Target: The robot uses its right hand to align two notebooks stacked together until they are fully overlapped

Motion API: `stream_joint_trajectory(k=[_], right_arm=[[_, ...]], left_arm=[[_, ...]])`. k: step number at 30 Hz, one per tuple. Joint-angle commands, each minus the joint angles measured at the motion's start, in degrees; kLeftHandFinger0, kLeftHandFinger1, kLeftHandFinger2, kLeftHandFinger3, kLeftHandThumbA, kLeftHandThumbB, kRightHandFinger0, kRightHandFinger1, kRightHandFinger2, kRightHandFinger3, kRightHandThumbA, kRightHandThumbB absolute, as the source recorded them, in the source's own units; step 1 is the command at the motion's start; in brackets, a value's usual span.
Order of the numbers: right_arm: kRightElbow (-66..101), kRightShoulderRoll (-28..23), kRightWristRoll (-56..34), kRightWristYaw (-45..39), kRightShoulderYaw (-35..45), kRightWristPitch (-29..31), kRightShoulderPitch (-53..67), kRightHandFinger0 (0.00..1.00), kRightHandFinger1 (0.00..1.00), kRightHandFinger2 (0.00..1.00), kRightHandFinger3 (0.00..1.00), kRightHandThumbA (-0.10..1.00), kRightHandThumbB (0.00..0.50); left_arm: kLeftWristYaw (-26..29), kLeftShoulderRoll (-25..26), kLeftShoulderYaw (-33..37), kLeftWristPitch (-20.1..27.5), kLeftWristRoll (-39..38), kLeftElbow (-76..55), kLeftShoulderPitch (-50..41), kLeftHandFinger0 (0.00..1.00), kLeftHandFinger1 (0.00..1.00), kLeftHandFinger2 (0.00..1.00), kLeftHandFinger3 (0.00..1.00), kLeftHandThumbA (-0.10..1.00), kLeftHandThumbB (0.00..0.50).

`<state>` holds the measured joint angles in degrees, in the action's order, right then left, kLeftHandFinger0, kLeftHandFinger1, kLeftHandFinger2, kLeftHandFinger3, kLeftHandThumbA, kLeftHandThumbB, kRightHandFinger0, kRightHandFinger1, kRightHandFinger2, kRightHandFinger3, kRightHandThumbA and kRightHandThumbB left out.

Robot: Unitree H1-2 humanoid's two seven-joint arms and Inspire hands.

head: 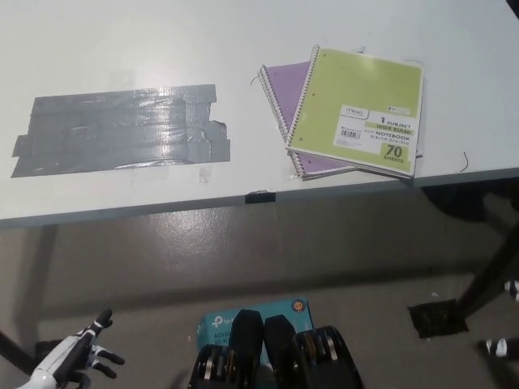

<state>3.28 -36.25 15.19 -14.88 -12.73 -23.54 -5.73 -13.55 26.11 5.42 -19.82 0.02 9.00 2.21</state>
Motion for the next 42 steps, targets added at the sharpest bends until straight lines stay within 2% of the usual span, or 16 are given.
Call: stream_joint_trajectory(k=[1, 3, 4, 6, 7, 9, 11, 12, 14, 16, 18, 21, 25, 30, 39, 42], right_arm=[[14.47, -2.71, 3.28, -2.06, 2.81, -3.39, -6.66, 1.00, 1.00, 1.00, 1.00, 0.94, 0.162], [17.62, -2.60, 2.78, -3.57, 2.86, -3.39, -9.39, 1.00, 1.00, 1.00, 1.00, 0.86, 0.147], [19.00, -0.22, -1.24, -5.30, 4.78, -3.39, -12.46, 1.00, 1.00, 1.00, 1.00, 0.73, 0.094], [21.15, 3.21, -5.38, -7.27, 6.25, -3.39, -17.84, 1.00, 1.00, 1.00, 1.00, 0.39, 0.109], [21.92, 4.05, -4.85, -8.08, 6.19, -3.39, -19.44, 1.00, 1.00, 1.00, 1.00, 0.37, 0.121], [22.84, 5.53, -2.19, -10.28, 6.03, -3.39, -22.36, 1.00, 1.00, 1.00, 1.00, 0.41, 0.138], [23.42, 8.48, 0.21, -12.68, 6.42, -3.39, -26.82, 0.90, 0.92, 0.99, 1.00, 0.36, 0.143], [23.58, 9.70, 1.50, -13.57, 6.44, -3.39, -29.21, 0.93, 0.87, 0.92, 1.00, 0.37, 0.142], [23.44, 10.81, 3.25, -14.51, 6.60, -3.39, -31.71, 0.81, 0.83, 0.92, 1.00, 0.35, 0.136], [21.02, 12.58, 8.31, -12.86, 5.62, -3.39, -37.51, 0.95, 1.00, 1.00, 1.00, 0.39, 0.182], [19.53, 13.08, 10.02, -10.36, 4.64, -3.39, -40.30, 1.00, 1.00, 1.00, 1.00, 0.36, 0.185], [16.20, 13.97, 15.94, -8.91, 2.44, -3.39, -46.11, 1.00, 1.00, 1.00, 1.00, 0.44, 0.170], [6.29, 14.99, 19.52, -5.54, -0.10, -3.39, -51.76, 1.00, 1.00, 1.00, 1.00, 0.39, 0.146], [-11.88, 18.64, 24.47, 5.68, -2.09, -2.52, -55.57, 1.00, 1.00, 1.00, 1.00, 0.58, 0.198], [-26.03, 24.28, 27.37, 14.33, -2.95, -3.35, -58.62, 1.00, 1.00, 1.00, 1.00, 0.74, 0.240], [-32.79, 27.31, 28.05, 15.78, -2.92, -3.39, -60.15, 1.00, 1.00, 1.00, 1.00, 0.77, 0.217]], left_arm=[[-0.90, 0.60, -0.10, -0.96, 0.84, -2.29, 0.45, 0.42, 0.47, 0.51, 0.95, 1.00, 0.500], [-0.86, 0.46, -0.15, -1.07, 0.74, -2.63, 0.17, 0.40, 0.46, 0.50, 0.94, 1.00, 0.500], [-0.83, 0.48, -0.15, -0.71, 0.80, -2.56, 0.10, 0.40, 0.46, 0.50, 0.94, 1.00, 0.500], [-0.94, 0.48, 0.20, -0.25, 1.13, -2.26, 0.17, 0.40, 0.48, 0.53, 0.94, 1.00, 0.496], [-0.82, 0.29, 0.25, -0.53, 1.20, -2.50, -0.01, 0.41, 0.48, 0.52, 0.94, 1.00, 0.499], [-0.63, 0.13, 0.17, -0.99, 1.26, -2.95, -0.04, 0.42, 0.47, 0.51, 0.94, 1.00, 0.500], [-0.80, 0.29, -0.23, -1.85, 0.90, -3.32, 0.67, 0.43, 0.48, 0.51, 0.94, 1.00, 0.500], [-1.01, 0.52, -0.01, -1.41, 1.08, -3.23, 0.79, 0.42, 0.48, 0.53, 0.94, 1.00, 0.500], [-1.05, 0.70, 0.11, -1.38, 1.32, -3.05, 1.28, 0.41, 0.48, 0.53, 0.94, 1.00, 0.500], [-0.95, 0.79, 0.16, -2.07, 1.56, -3.40, 1.44, 0.41, 0.50, 0.56, 0.96, 1.00, 0.499], [-0.54, 0.60, -0.03, -1.89, 1.74, -3.40, 1.45, 0.40, 0.48, 0.55, 0.96, 1.00, 0.500], [-0.51, 0.51, -0.14, -1.79, 1.72, -3.38, 1.29, 0.35, 0.47, 0.54, 0.94, 1.00, 0.500], [-0.67, 0.61, 0.10, -2.18, 2.07, -3.56, 1.39, 0.38, 0.48, 0.54, 0.94, 1.00, 0.483], [-0.78, 0.60, 1.21, -2.48, 3.25, -4.18, 0.49, 0.38, 0.47, 0.54, 0.96, 1.00, 0.475], [-1.38, 1.02, 2.34, -2.31, 3.72, -3.82, 1.43, 0.36, 0.45, 0.54, 0.94, 1.00, 0.500], [-2.00, 1.46, 3.02, -3.11, 4.01, -3.67, 1.76, 0.40, 0.48, 0.53, 0.95, 1.00, 0.488]])
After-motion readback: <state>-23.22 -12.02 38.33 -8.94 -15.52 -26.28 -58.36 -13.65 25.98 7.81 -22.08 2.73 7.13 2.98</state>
